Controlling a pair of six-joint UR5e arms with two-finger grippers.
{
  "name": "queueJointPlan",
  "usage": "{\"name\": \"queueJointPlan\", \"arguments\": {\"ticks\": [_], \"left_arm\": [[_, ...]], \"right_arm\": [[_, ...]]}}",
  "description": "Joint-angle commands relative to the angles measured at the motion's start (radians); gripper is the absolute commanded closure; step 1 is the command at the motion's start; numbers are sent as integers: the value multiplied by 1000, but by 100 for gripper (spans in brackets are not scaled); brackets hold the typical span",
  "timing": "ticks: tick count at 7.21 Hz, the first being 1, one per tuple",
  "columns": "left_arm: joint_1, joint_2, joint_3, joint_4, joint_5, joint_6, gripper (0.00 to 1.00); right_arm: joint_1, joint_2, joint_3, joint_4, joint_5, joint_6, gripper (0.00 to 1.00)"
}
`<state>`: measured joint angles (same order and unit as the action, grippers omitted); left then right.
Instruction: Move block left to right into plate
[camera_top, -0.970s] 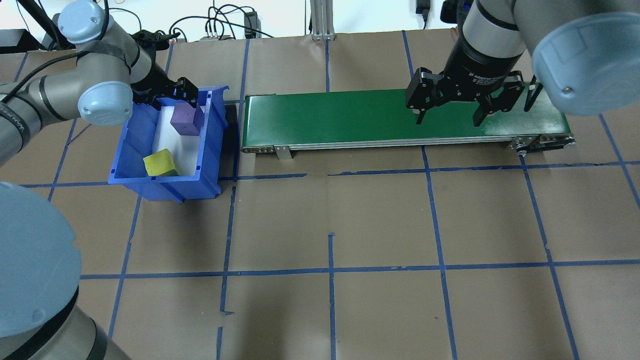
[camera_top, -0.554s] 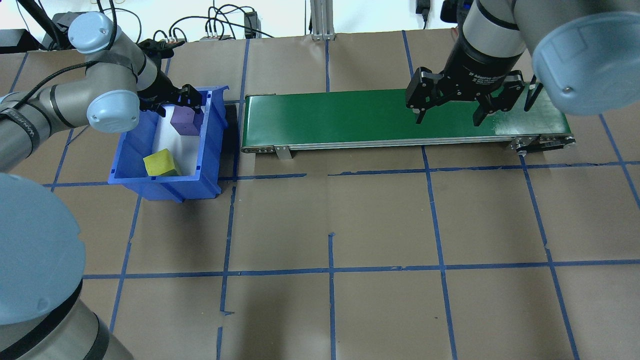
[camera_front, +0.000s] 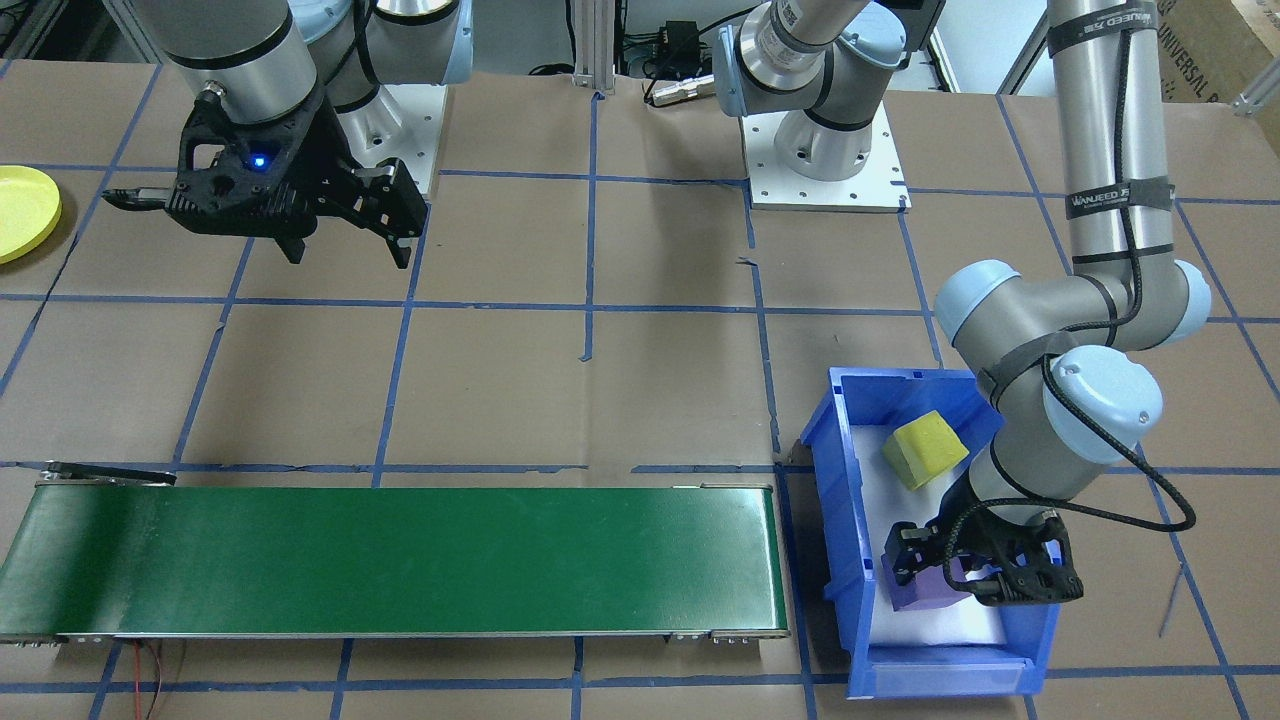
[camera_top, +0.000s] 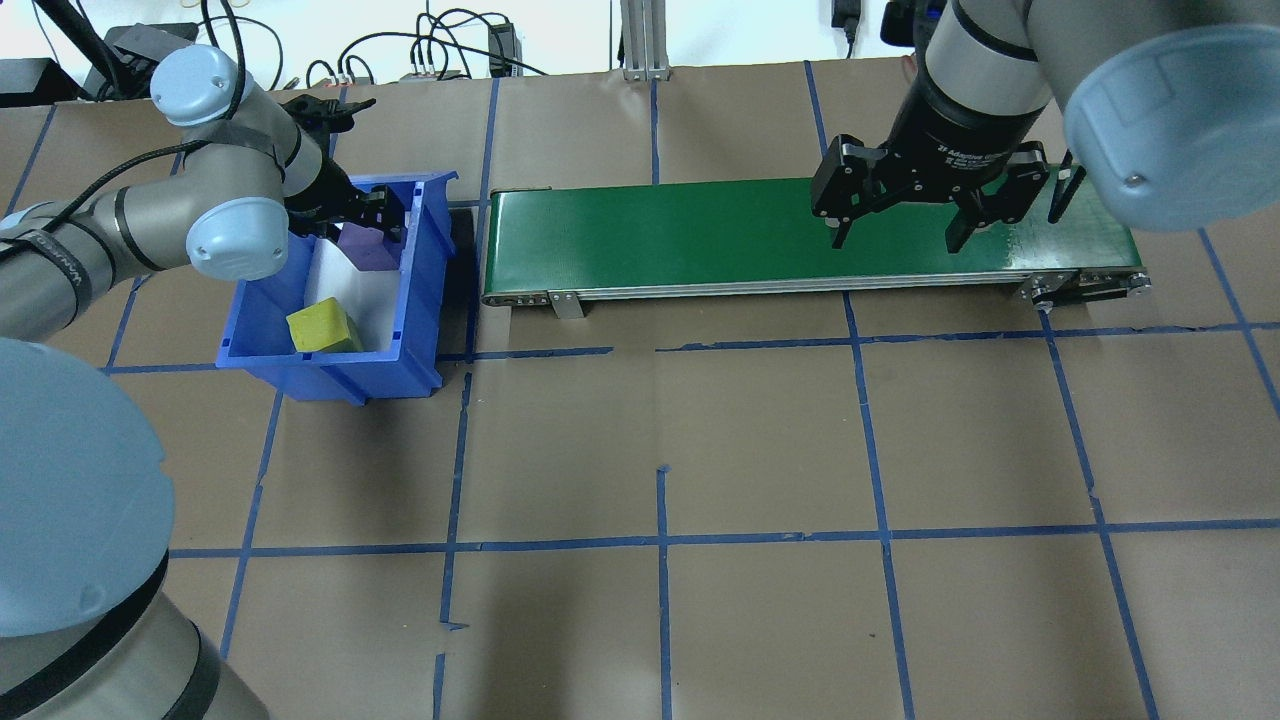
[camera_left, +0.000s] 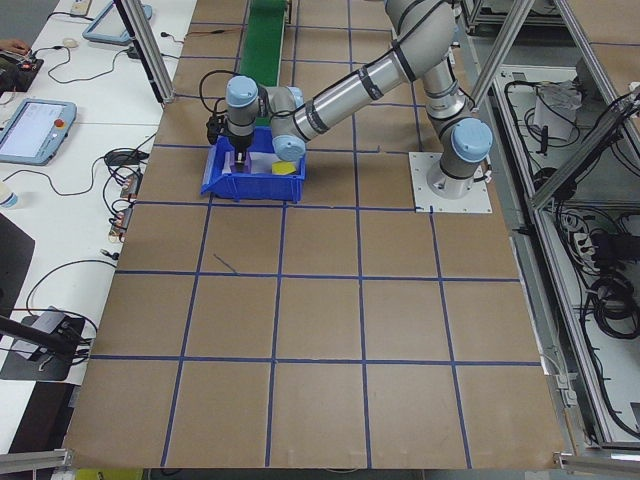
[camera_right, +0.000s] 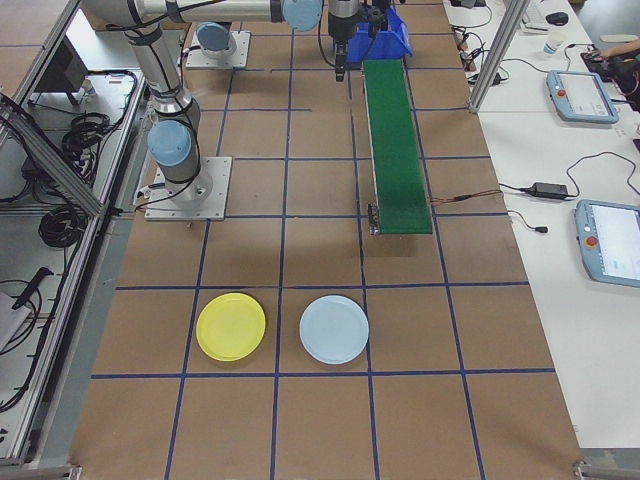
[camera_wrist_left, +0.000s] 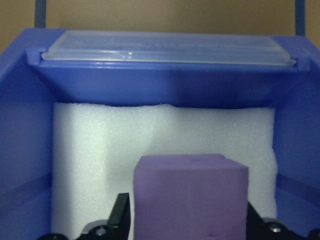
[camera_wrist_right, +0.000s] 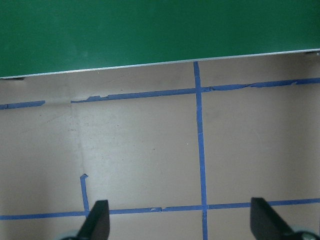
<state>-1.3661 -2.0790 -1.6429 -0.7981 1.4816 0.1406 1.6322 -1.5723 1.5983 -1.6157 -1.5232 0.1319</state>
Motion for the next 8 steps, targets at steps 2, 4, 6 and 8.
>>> {"name": "queueJointPlan", "arguments": {"ticks": [2, 4, 6, 8], "left_arm": [[-13, 207, 26, 17, -68, -3, 78], [-146, 258, 26, 20, -92, -59, 77], [-231, 206, 6, 17, -66, -203, 77], [-237, 111, 5, 48, -64, -204, 77]], "right_arm": [[0, 0, -1, 0, 0, 0, 0], [0, 0, 0, 0, 0, 0, 0], [0, 0, 0, 0, 0, 0, 0], [0, 3, 12, -1, -2, -3, 0]]}}
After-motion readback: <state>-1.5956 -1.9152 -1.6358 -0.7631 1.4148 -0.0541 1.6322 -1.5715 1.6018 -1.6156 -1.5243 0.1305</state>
